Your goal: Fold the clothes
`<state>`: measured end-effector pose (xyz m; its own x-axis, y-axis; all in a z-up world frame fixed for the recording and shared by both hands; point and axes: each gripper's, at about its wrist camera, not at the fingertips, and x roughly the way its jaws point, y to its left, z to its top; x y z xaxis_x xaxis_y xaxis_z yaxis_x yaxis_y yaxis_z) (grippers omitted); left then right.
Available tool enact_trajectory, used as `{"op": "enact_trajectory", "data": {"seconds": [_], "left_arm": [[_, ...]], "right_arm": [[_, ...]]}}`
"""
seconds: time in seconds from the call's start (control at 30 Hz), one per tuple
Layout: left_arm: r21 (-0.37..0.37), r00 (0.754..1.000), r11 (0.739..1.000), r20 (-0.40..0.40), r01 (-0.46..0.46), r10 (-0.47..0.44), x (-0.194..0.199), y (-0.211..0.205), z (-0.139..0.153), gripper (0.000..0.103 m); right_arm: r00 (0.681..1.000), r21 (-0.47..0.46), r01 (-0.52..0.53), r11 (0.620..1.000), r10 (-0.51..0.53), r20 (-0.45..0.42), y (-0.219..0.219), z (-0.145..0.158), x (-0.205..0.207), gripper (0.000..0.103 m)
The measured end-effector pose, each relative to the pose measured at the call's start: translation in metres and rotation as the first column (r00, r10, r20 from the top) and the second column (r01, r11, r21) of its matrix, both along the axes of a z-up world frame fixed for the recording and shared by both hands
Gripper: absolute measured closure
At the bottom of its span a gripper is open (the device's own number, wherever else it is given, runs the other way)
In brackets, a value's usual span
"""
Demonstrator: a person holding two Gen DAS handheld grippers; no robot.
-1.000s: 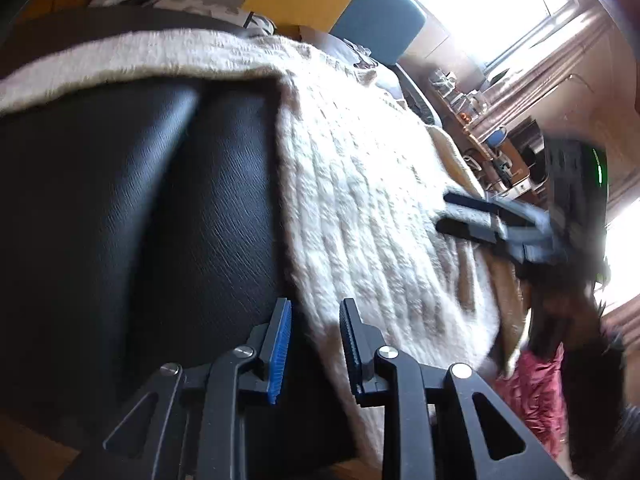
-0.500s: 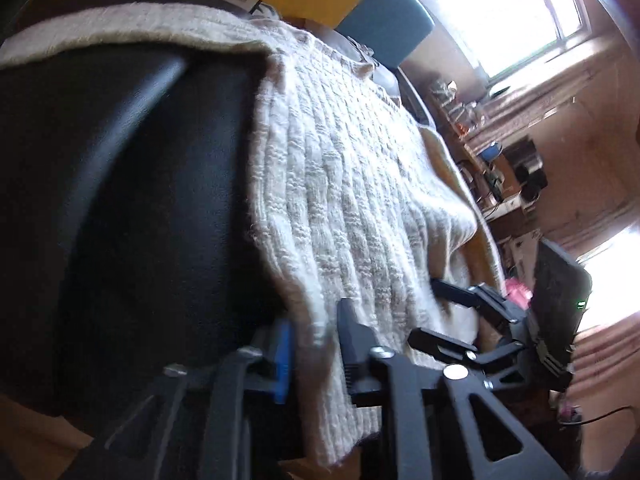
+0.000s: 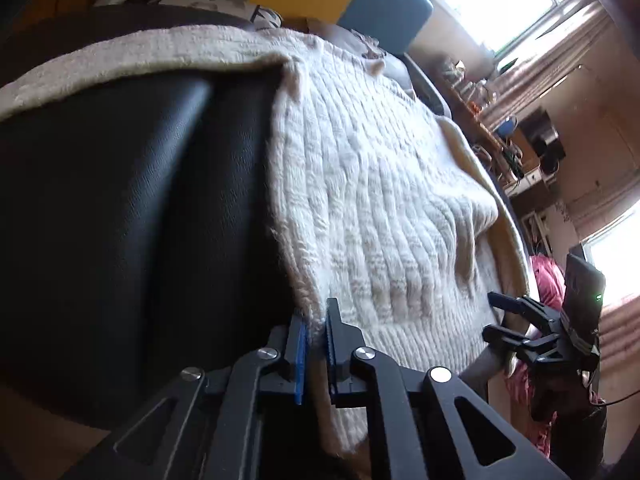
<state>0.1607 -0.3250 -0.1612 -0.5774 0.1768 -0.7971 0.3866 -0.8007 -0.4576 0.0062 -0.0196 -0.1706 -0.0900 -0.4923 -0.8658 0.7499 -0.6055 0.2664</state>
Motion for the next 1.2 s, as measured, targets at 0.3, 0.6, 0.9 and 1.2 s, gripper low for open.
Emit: {"op": "enact_trajectory", "data": {"seconds": [0.3, 0.6, 0.9, 1.2], "left_arm": [[-0.075, 0.986, 0.997, -0.163, 0.007, -0.019, 0.002, 0.014, 0.047, 0.088], [-0.140, 0.996, 0.987, 0.025, 0.083, -0.080, -0.030, 0.037, 0.001, 0.089], [-0.280, 0.987, 0.948, -0.011, 0.150, -0.159, -0.044, 0.055, 0.029, 0.086], [-0.280, 0.972, 0.931, 0.074, 0.236, -0.224, -0.068, 0.057, 0.009, 0.085]], "right_arm": [[0.997, -0.092, 0.073, 0.993, -0.070, 0.033, 0.017, 0.016, -0.020, 0.009], [0.989, -0.164, 0.145, 0.976, -0.142, 0.028, 0.046, 0.021, -0.024, 0.009], [0.984, -0.185, 0.177, 0.967, -0.180, -0.002, 0.067, 0.027, -0.028, 0.009], [0.988, -0.005, 0.149, 0.989, -0.149, 0.052, 0.012, 0.006, -0.066, 0.009]]}}
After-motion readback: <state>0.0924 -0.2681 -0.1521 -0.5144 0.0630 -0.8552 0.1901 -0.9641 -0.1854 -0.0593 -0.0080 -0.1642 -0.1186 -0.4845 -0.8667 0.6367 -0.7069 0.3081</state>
